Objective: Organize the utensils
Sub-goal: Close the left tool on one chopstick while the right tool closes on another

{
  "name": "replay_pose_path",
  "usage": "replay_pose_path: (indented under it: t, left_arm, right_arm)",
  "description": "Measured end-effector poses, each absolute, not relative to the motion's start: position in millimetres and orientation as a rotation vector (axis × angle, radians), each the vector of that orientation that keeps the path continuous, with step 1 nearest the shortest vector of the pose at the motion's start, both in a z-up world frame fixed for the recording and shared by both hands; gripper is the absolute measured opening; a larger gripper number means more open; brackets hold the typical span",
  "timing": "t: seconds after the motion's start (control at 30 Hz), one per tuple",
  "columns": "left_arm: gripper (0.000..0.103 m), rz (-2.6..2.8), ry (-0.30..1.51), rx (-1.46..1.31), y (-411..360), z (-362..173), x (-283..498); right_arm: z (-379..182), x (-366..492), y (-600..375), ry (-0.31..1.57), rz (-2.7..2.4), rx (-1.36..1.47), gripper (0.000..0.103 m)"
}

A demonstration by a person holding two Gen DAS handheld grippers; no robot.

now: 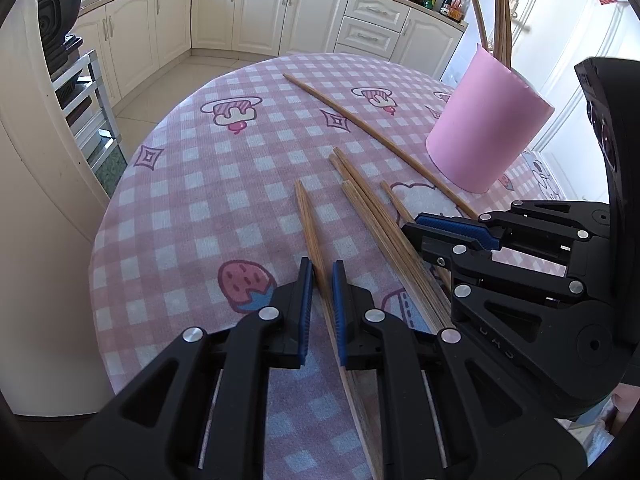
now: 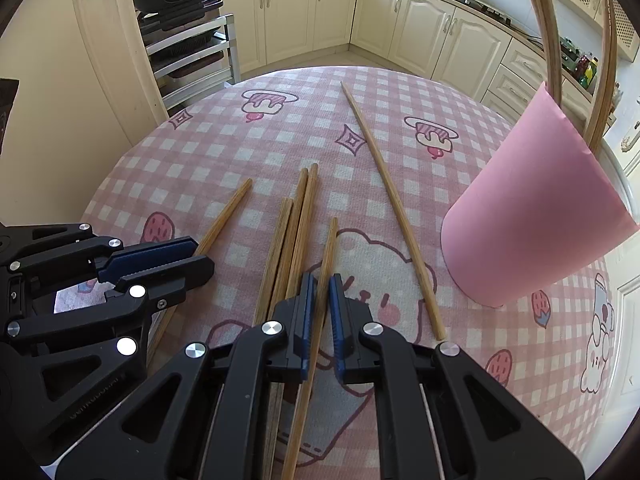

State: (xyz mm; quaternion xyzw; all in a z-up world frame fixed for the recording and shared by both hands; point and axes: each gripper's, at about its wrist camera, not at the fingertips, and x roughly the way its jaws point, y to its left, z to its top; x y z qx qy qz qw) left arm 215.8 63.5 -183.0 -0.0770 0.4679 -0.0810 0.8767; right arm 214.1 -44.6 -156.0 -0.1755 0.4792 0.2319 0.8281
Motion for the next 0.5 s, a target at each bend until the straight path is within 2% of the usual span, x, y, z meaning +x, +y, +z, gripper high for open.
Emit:
replay_pose_path:
  t: [0.5]
  left_arm:
    - [0.01,-0.142,0.973,-0.163,58.9,-182.3,217.5]
  right_arm:
    - [-155.5,209.2,-43.0,0.995,0.486,-0.371,0.005]
